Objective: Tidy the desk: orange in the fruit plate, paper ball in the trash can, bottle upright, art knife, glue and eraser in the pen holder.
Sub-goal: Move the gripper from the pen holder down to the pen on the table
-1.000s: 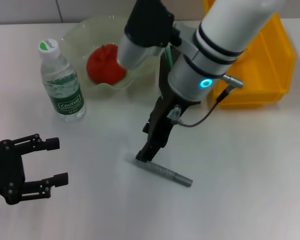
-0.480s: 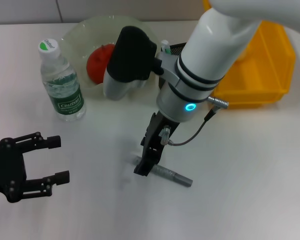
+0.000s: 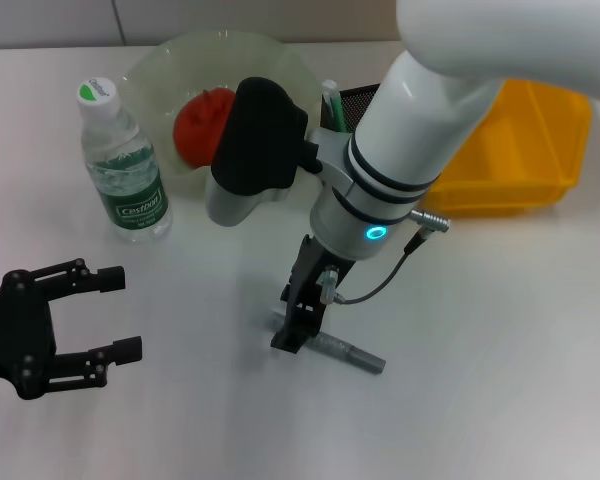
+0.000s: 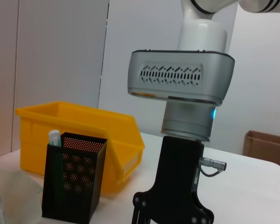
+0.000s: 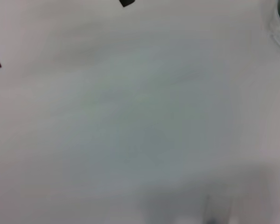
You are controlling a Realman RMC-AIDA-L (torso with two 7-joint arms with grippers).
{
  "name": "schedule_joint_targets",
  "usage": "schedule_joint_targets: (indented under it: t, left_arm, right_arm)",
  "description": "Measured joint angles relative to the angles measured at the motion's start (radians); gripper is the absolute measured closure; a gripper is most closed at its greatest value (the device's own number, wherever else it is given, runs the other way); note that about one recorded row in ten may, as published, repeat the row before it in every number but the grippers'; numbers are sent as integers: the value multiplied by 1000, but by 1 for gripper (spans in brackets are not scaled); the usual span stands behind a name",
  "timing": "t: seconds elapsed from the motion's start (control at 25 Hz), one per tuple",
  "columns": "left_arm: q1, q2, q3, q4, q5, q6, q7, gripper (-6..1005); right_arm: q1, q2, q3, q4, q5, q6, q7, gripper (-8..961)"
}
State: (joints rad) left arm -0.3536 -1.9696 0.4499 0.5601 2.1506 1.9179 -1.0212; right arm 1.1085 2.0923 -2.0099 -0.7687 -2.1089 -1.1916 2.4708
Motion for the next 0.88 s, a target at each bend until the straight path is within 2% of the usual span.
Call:
schedule_joint_targets:
  t: [0.08,0.12,0.28,0.88]
  left_arm:
    - [-2,0,-1,0,0,-1,0,201]
    - [-2,0,-1,0,0,-1,0,201]
    - [-6,0,-1,0,0,-1,0,201]
    - [-20,0,-1,0,0,-1,-1,201]
  right_arm:
    - [-2,0,-20,0,2,18,1,229]
    - [-3,0,-27,0,3,26,2,387]
    - [-9,0,-30,0,3,32,2,575]
    - [-16,0,-70,-4,3,47,-1,715]
